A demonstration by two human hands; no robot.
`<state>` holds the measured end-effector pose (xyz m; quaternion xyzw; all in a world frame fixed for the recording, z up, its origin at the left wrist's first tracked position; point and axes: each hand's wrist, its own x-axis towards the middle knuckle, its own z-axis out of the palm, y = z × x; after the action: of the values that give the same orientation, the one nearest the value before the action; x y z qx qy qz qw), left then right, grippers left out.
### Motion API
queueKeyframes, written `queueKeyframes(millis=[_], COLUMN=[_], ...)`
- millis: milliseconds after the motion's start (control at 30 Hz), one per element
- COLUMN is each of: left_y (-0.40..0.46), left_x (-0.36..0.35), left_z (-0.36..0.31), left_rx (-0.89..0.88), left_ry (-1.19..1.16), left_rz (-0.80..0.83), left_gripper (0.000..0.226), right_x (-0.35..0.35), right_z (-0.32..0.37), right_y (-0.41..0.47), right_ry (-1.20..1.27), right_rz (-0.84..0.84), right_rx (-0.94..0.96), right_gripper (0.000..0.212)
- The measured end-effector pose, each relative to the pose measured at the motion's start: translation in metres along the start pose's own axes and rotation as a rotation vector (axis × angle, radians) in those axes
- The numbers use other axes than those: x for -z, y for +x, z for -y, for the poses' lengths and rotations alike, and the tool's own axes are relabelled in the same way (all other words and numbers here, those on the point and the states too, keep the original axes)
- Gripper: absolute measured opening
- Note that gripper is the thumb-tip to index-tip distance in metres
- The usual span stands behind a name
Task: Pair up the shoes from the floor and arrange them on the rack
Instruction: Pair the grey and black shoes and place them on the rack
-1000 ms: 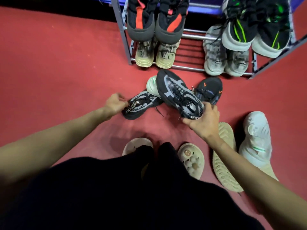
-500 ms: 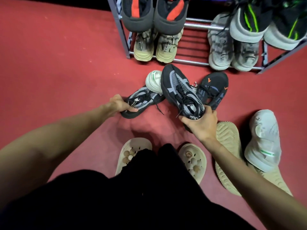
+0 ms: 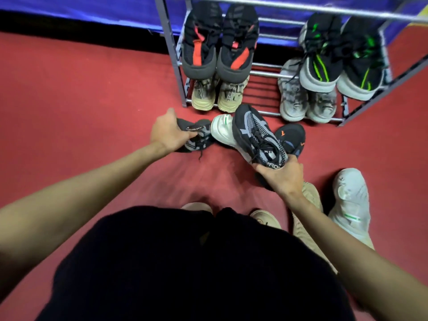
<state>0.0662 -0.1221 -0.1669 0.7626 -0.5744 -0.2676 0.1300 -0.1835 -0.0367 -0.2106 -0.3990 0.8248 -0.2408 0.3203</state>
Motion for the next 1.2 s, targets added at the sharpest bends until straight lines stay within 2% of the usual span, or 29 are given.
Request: queueKeyframes(millis=[100,200,267,333,400,467,533,633,700,767,833,933,1200], left_y=[-0.016,-0.029,-0.039,-0.050,-0.063,-0.071,-0.080,-0.091,-0.099,-0.103,-0.103,-0.099,-0.057], left_x=[0.028,0.054,0.070,0.086,0.101,0.114,0.124,0.134,0.137,0.139,0.139,0.137,0.124], left_z=[-0.008,-0.004,0.000,0.001,0.000,0.000,-0.002,-0.012,-0.022,-0.033,-0.045,-0.063,-0.107], left_rx=[-0.072,0.024,0.095,0.106,0.111,0.150,0.185,0.170,0.168,0.193,0.233,0.252,0.218], left_ry=[0.111,0.032,-0.151,-0.456,-0.672,-0.847,-0.958,-1.034,-1.079,-1.127,-1.150,-1.227,-1.331], left_rz=[-0.104,-0.130,-0.113,0.010,0.155,0.277,0.378,0.488,0.552,0.561,0.556,0.554,0.500], left_gripper=[0.055,0.058,0.046,0.026,0.025,0.013,0.028,0.029,0.035,0.035,0.030,0.024,0.021], right_x=[0.015,0.029,0.038,0.050,0.063,0.077,0.089,0.100,0.109,0.118,0.123,0.127,0.134], right_z=[0.012,0.022,0.027,0.033,0.040,0.048,0.052,0.056,0.057,0.060,0.064,0.069,0.099], right_y=[-0.009,-0.024,-0.038,-0.052,-0.064,-0.076,-0.086,-0.095,-0.098,-0.099,-0.096,-0.080,-0.030], right_ry=[0.030,0.127,0.239,0.334,0.358,0.380,0.398,0.344,0.342,0.423,0.556,0.649,0.688], right_rz=[0.017,0.053,0.094,0.104,0.087,0.045,-0.017,-0.126,-0.158,-0.134,-0.084,-0.111,-0.237], right_rx=[0.011,-0.025,-0.074,-0.083,-0.036,0.014,0.050,0.089,0.117,0.116,0.104,0.081,0.169], right_gripper=[0.075,0.050,0.042,0.042,0.041,0.034,0.042,0.075,0.079,0.072,0.054,0.037,0.032])
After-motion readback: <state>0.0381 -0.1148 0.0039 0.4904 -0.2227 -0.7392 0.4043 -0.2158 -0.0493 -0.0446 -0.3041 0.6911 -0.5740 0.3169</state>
